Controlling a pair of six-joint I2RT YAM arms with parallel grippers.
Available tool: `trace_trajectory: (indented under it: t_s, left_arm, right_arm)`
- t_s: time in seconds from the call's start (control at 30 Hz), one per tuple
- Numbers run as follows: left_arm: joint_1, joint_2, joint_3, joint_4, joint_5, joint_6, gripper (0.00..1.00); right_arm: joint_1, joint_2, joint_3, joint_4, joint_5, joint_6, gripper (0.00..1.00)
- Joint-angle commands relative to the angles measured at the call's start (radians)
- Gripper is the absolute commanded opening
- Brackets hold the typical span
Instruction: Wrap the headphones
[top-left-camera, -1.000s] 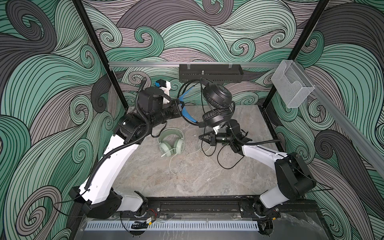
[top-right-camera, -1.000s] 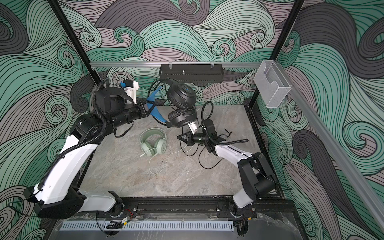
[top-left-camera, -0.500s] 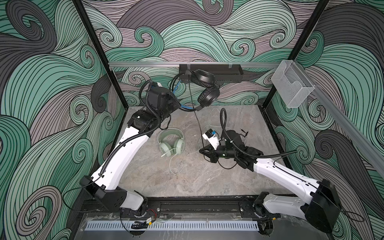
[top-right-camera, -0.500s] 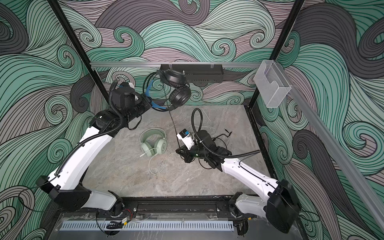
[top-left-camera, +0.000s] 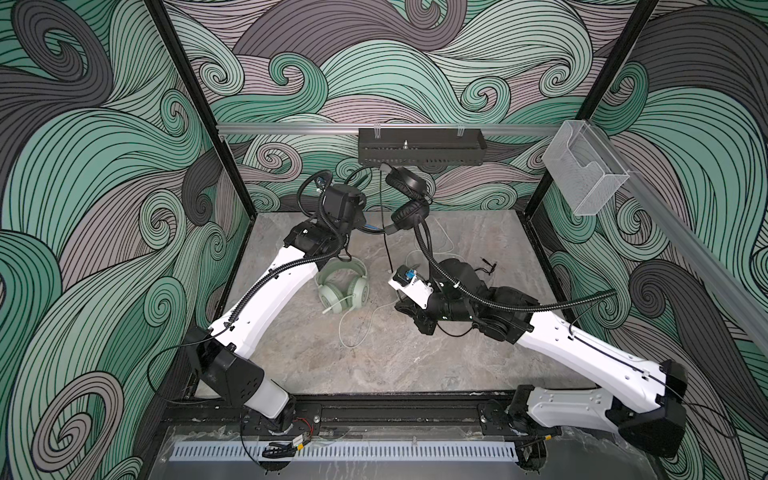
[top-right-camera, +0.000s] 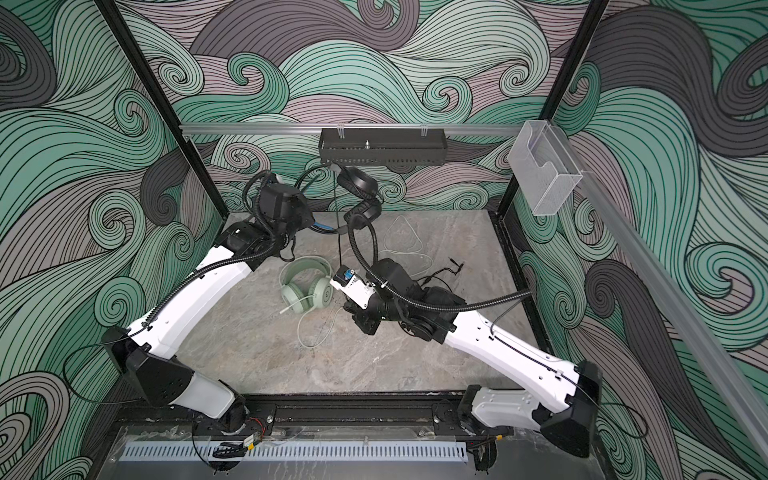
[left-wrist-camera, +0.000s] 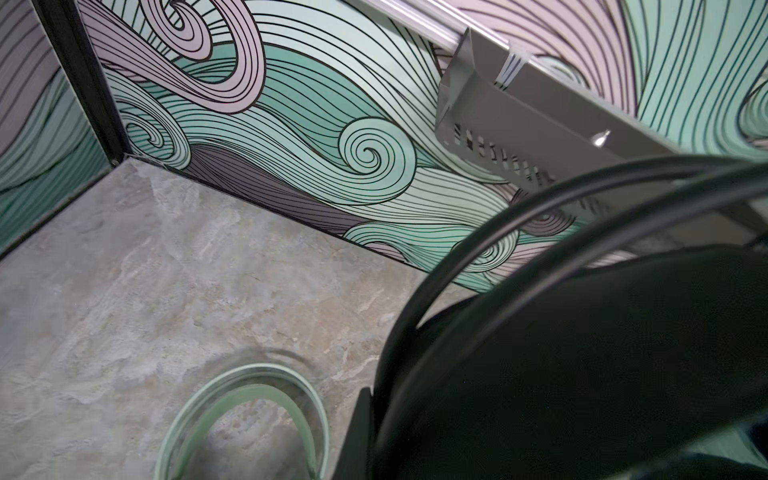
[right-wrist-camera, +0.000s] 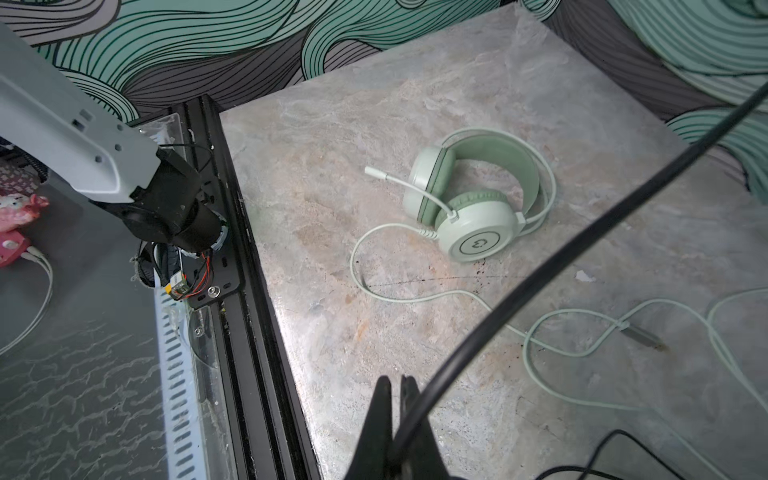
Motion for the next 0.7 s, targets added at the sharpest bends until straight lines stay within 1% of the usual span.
trace_trajectory:
  t_s: [0.0,0.07,0.13,0.17,0.2,0.3,0.37,0.47,0.57,0.67]
  left_arm:
    - [-0.045,-0.019,-0.036,0.094,-0.149,0.148,0.00]
    - [-0.068,-0.055,-0.104,0.137,-0.189,0.251,0.00]
    - [-0.090,-0.094,-0.177,0.186,-0.203,0.375,0.00]
    - [-0.098,-0.142,-0.211,0.204,-0.210,0.432,0.00]
    - [-0.102,-0.164,-0.238,0.213,-0.205,0.469,0.00]
    - [-0.108,-0.232,-0.300,0.205,-0.134,0.571,0.00]
    - [-0.109,-0.267,-0.320,0.168,-0.047,0.619,0.00]
    - [-0.111,-0.307,-0.336,0.110,0.094,0.659,0.00]
    - [-0.113,-0.340,-0.345,0.056,0.227,0.681,0.00]
    - [-0.113,-0.356,-0.347,0.002,0.281,0.697,0.00]
  right_arm:
    - [0.003,0.026,0.125,-0.191,0.139,-0.092,0.00]
    - [0.000,0.045,0.206,-0.254,0.204,-0.141,0.00]
    - [-0.002,0.080,0.286,-0.320,0.252,-0.193,0.00]
    - [-0.002,0.098,0.326,-0.354,0.291,-0.219,0.00]
    - [-0.003,0.113,0.358,-0.375,0.320,-0.241,0.00]
    - [-0.003,0.144,0.433,-0.404,0.391,-0.302,0.00]
    - [-0.004,0.160,0.472,-0.405,0.436,-0.335,0.00]
    - [-0.003,0.190,0.512,-0.404,0.501,-0.379,0.00]
    - [-0.005,0.213,0.555,-0.398,0.547,-0.388,0.00]
    - [-0.005,0.227,0.598,-0.385,0.598,-0.379,0.00]
